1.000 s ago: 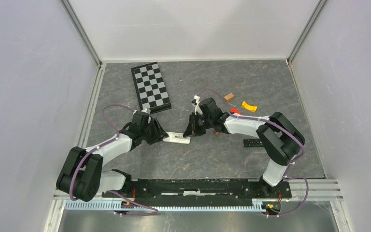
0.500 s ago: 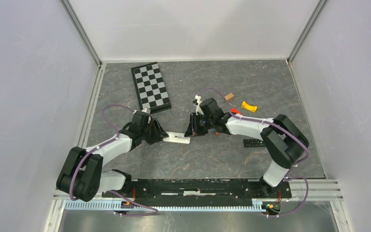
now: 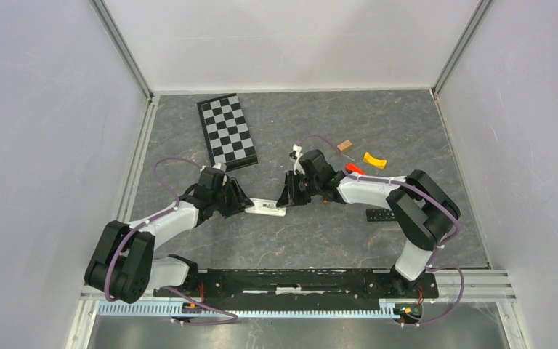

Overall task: Load the batteries into the remote control
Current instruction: Load the battery cover into the remote control.

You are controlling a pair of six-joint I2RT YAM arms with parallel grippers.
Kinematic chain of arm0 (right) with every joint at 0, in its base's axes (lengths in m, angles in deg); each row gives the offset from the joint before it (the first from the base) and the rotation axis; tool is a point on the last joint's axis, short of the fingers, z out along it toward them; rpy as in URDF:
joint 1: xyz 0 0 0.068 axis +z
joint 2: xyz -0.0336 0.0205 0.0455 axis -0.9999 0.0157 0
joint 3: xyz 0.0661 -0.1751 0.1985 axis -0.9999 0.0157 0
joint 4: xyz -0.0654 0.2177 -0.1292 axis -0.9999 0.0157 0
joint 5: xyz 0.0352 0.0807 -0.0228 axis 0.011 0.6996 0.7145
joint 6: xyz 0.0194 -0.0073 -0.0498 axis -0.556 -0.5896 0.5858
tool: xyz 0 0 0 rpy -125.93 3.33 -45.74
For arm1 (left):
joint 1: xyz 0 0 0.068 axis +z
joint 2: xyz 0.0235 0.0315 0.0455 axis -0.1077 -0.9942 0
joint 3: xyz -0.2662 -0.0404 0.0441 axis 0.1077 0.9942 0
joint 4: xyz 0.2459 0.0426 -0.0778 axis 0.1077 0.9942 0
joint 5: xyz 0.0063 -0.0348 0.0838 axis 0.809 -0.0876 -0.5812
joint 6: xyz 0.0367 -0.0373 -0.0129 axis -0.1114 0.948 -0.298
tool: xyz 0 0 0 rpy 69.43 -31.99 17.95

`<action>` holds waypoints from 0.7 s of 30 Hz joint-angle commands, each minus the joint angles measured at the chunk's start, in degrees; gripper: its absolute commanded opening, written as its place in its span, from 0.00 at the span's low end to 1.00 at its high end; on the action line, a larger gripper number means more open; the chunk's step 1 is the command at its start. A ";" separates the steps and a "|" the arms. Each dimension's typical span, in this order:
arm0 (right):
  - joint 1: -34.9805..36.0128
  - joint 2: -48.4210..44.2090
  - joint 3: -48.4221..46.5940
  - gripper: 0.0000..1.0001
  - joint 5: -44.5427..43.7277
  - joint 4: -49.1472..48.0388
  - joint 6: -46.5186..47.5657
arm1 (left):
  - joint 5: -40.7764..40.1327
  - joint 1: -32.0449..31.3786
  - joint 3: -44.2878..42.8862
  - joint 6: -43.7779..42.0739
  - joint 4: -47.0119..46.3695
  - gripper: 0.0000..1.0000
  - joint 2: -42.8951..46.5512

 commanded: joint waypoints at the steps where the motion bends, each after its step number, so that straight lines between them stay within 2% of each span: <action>1: 0.50 0.93 -0.71 0.25 0.63 -2.45 -0.86 | -1.18 -0.22 -1.38 -1.96 0.87 0.53 0.66; 9: 0.59 -0.05 -0.62 0.30 -1.09 -1.93 -0.17 | -1.19 -0.14 -1.34 -1.95 0.89 0.53 0.67; 21: 1.59 -0.21 0.69 0.27 0.31 -3.53 -2.56 | -1.21 -0.18 -1.27 -1.89 1.00 0.53 0.99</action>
